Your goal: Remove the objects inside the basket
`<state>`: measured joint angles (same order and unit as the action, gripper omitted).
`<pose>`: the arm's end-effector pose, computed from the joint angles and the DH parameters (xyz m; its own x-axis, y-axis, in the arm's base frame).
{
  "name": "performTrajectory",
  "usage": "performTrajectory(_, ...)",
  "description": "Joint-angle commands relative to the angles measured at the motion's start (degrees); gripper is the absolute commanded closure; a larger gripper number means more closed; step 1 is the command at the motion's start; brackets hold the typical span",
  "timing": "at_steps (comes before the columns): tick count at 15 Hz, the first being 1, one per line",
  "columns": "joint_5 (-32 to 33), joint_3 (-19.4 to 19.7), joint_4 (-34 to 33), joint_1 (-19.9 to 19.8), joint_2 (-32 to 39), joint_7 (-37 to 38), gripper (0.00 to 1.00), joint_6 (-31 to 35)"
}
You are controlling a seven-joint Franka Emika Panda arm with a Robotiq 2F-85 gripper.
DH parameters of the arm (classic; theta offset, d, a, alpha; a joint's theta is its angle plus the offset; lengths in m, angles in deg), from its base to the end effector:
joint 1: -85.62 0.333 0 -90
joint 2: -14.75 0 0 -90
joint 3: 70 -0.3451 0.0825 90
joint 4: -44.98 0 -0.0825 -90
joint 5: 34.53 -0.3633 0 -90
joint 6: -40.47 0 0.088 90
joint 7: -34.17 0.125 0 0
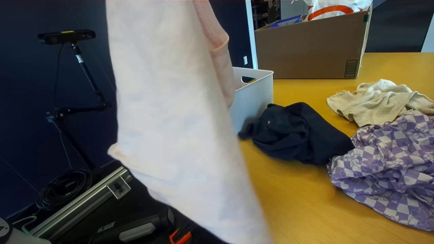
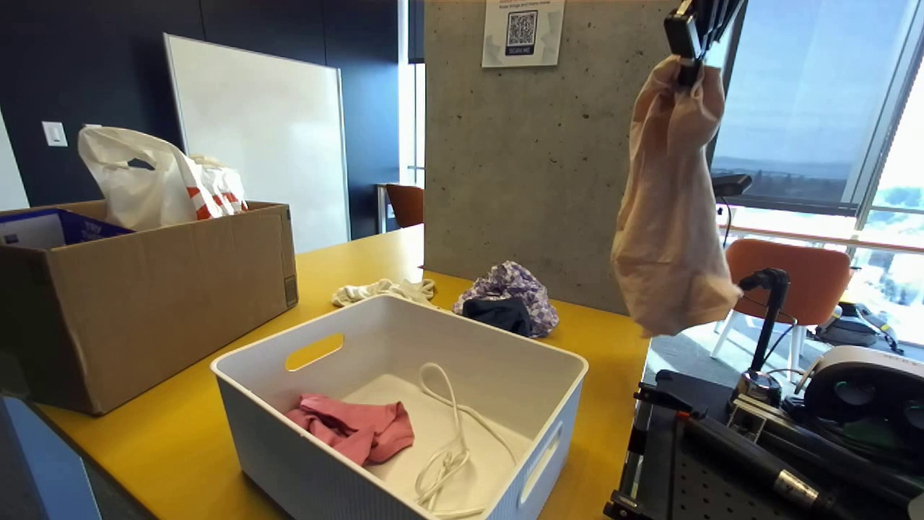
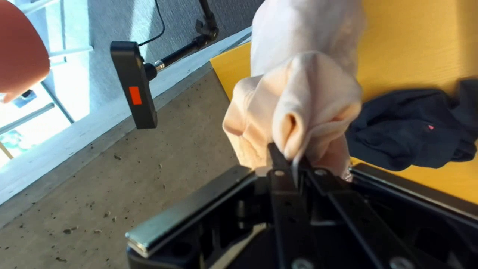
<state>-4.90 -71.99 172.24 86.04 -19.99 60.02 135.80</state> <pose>0.3341 -0.0398 0.6257 0.9193 -0.2999 0.2549 -0.3868 -0.8080 0.4443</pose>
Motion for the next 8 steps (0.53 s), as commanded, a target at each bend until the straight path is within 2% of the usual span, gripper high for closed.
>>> performTrajectory(1,-1.53,-0.82,7.58,-1.42,-1.13,0.36,0.98,7.19)
performTrajectory(8,-0.89,-1.65,13.85,-3.46,1.11,0.66,0.98,17.47)
